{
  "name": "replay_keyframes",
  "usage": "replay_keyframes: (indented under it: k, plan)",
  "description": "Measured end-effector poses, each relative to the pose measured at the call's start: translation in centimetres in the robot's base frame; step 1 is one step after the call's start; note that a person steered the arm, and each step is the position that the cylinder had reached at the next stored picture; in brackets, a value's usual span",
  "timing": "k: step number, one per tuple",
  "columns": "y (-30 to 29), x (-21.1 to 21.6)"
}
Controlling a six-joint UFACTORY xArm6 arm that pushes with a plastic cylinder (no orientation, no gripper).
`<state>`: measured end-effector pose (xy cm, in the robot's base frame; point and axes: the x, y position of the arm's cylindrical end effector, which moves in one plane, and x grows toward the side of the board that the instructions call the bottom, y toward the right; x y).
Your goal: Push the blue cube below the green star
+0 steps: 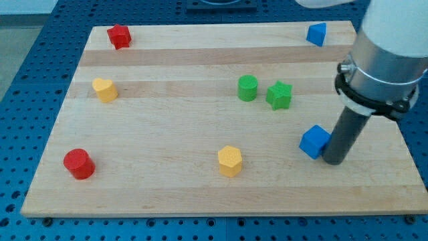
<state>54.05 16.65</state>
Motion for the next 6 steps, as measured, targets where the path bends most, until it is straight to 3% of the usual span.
replay_keyframes:
  k: [6]
  plan:
    - [-4.0, -4.1]
